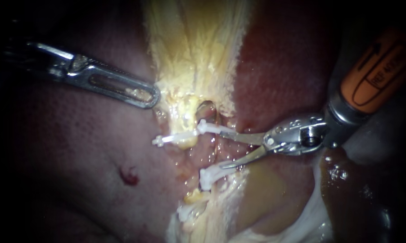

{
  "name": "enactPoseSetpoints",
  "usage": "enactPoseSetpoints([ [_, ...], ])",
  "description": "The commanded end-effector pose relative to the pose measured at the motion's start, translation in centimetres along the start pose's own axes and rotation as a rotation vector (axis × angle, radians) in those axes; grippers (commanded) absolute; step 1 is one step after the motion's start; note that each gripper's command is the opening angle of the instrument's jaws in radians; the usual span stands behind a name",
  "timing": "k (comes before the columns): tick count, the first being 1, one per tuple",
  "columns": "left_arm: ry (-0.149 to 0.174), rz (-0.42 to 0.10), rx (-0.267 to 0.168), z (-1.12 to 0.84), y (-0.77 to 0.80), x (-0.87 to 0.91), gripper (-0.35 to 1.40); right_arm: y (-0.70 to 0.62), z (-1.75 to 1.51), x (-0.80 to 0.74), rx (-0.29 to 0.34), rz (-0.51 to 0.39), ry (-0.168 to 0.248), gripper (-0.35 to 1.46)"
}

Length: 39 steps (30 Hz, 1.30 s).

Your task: Go to the cutting position right tube

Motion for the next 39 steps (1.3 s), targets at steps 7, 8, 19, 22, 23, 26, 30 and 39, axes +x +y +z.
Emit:
enactPoseSetpoints([
  [7,-0.001,0.0,0.0,0.0,0.0,0.0,-0.35,0.0,0.18,-0.18,0.02,0.008,-0.031,1.43],
  [8,-0.001,0.0,0.0,0.0,0.0,0.0,-0.35,0.01,0.21,-0.2,0.021,0.01,-0.032,1.43],
  [19,-0.001,0.0,0.0,0.0,0.0,0.0,-0.35,0.11,0.35,-0.25,0.017,0.019,-0.039,1.43],
  [22,-0.001,0.0,-0.001,0.0,0.0,0.0,-0.35,0.14,0.43,-0.25,0.019,0.019,-0.04,1.43],
  [23,-0.001,0.0,-0.001,0.0,0.0,0.0,-0.35,0.15,0.47,-0.25,0.021,0.018,-0.04,1.43],
  [26,-0.001,0.0,-0.001,0.0,0.0,0.0,-0.35,0.17,0.56,-0.26,0.03,0.019,-0.046,1.43],
  [30,-0.001,0.0,-0.001,0.0,0.0,0.0,-0.35,0.18,0.67,-0.27,0.053,0.018,-0.034,1.43],
  [39,-0.001,0.0,0.0,0.01,0.02,-0.01,-0.35,0.21,0.77,-0.22,0.125,-0.015,0.019,1.4],
])
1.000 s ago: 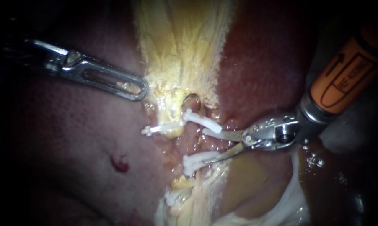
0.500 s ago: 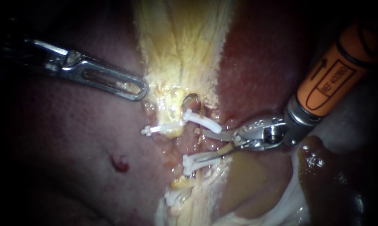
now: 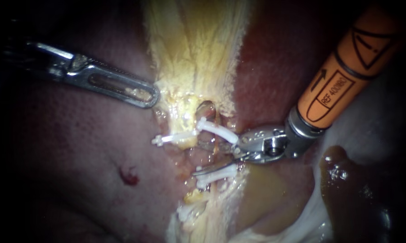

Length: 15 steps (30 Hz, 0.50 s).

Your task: Go to the cutting position right tube

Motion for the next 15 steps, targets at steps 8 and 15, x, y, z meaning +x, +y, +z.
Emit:
enactPoseSetpoints([
  [8,-0.002,0.0,-0.002,-0.02,0.1,-0.01,-0.35,-0.03,-0.07,-0.02,0.088,-0.087,0.035,1.25],
  [15,-0.004,-0.001,-0.008,-0.03,0.13,-0.03,-0.35,-0.03,-0.01,0.03,0.104,-0.101,0.067,1.23],
])
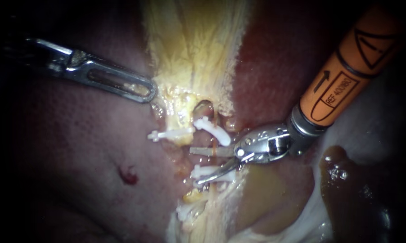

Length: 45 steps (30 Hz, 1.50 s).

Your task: Go to the cutting position right tube

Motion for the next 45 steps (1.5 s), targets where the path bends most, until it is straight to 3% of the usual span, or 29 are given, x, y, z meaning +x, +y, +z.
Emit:
enactPoseSetpoints([
  [1,-0.001,-0.001,-0.001,0.0,-0.01,0.0,-0.35,0.0,0.02,0.0,0.0,0.001,0.01,1.23],
  [10,-0.001,-0.002,-0.002,0.02,-0.02,-0.01,-0.35,0.06,0.14,0.08,0.004,0.005,0.07,1.26],
  [21,-0.002,-0.002,-0.003,0.03,-0.02,-0.03,-0.35,0.06,0.19,0.11,0.006,0.04,0.082,1.26],
  [26,-0.002,-0.002,-0.002,0.03,-0.02,-0.02,-0.35,0.0,0.18,0.13,0.012,0.049,0.09,1.3],
  [38,-0.001,-0.001,-0.002,0.03,0.02,-0.02,-0.35,-0.2,0.16,0.35,0.073,0.046,0.17,1.26],
  [45,-0.001,-0.001,-0.002,0.02,0.02,-0.02,-0.35,-0.23,0.14,0.4,0.108,0.035,0.173,1.25],
])
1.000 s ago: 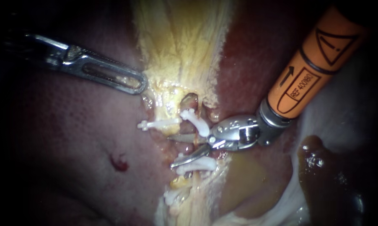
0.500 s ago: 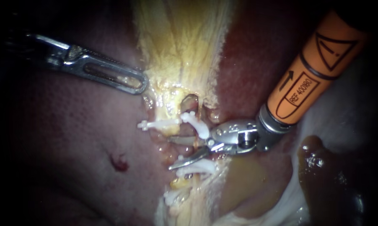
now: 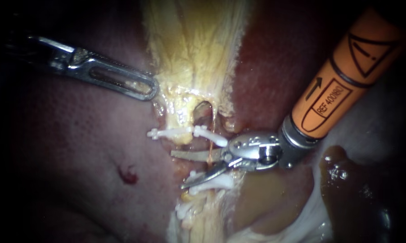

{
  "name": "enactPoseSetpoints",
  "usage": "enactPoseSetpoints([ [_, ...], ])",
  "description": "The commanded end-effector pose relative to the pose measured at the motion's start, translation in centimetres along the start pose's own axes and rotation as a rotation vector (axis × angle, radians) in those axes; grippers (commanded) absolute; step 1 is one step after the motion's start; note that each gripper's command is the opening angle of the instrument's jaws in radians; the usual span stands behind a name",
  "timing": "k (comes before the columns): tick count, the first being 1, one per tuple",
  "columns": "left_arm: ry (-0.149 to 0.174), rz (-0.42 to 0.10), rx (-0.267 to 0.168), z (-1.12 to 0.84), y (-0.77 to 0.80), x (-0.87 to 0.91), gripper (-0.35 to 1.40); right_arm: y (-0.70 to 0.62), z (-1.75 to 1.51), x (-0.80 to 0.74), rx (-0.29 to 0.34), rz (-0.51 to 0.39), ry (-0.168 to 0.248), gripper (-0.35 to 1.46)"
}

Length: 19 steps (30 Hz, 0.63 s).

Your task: Go to the cutting position right tube

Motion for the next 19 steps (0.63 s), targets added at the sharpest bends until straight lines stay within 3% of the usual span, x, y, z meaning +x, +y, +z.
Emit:
enactPoseSetpoints([
  [1,0.0,0.0,0.0,0.0,0.0,0.0,-0.35,-0.01,0.0,0.0,0.0,-0.001,0.0,1.25],
  [19,0.0,0.0,0.0,0.0,0.0,0.0,-0.35,-0.02,0.01,0.01,0.003,-0.002,0.002,1.25],
])
